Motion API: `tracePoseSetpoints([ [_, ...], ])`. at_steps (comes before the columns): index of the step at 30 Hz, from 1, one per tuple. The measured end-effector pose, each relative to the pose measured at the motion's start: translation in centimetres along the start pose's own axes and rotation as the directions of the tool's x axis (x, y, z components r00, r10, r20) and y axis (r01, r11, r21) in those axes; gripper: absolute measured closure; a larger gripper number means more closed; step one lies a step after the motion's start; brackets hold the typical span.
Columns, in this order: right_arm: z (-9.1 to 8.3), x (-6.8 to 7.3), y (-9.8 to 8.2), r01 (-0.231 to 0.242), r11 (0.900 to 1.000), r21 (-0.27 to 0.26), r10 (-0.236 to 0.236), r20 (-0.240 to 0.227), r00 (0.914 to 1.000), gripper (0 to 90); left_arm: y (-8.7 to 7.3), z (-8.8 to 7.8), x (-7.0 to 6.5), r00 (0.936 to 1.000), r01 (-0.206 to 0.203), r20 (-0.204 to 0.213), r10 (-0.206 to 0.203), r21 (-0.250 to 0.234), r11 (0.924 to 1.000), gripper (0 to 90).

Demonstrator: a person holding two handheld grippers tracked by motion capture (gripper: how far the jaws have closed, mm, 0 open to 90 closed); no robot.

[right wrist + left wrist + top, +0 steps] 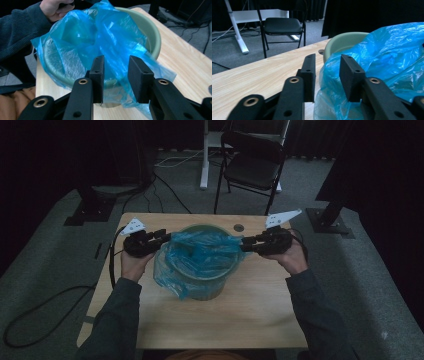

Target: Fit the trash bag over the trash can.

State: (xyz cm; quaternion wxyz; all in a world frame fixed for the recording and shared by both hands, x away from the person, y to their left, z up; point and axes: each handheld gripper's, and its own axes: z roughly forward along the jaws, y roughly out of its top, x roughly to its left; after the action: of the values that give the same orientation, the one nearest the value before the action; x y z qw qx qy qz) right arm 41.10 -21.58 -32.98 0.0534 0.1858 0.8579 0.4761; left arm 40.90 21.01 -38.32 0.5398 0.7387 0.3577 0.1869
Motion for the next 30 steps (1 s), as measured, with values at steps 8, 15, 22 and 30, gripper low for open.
tracePoseSetpoints([
  [8, 1.8, -0.3, 0.8, 0.013, 0.999, 0.034, -0.014, 0.022, 0.9997, 64.5, 0.0, 0.5, -0.1, 0.9999, -0.004, 0.014, 0.004, 0.01, 0.9999, 63.1],
  [15, 2.7, -1.1, 1.3, -0.012, 0.999, 0.034, 0.009, 0.071, 0.9974, 84.3, 0.3, -0.1, -0.5, 0.9989, -0.011, 0.045, 0.012, -0.018, 0.9998, 62.5],
  [22, 2.8, -1.7, 1.9, -0.039, 0.999, 0.012, 0.037, 0.123, 0.9917, 90.0, 0.6, 0.0, -1.4, 0.9943, -0.075, 0.076, 0.075, -0.004, 0.9972, 54.2],
  [30, 3.2, -2.2, 2.3, -0.044, 0.999, 0.016, 0.041, 0.16, 0.9862, 90.0, 0.9, 0.8, -1.9, 0.9942, -0.105, -0.02, 0.106, 0.055, 0.993, 65.1],
])
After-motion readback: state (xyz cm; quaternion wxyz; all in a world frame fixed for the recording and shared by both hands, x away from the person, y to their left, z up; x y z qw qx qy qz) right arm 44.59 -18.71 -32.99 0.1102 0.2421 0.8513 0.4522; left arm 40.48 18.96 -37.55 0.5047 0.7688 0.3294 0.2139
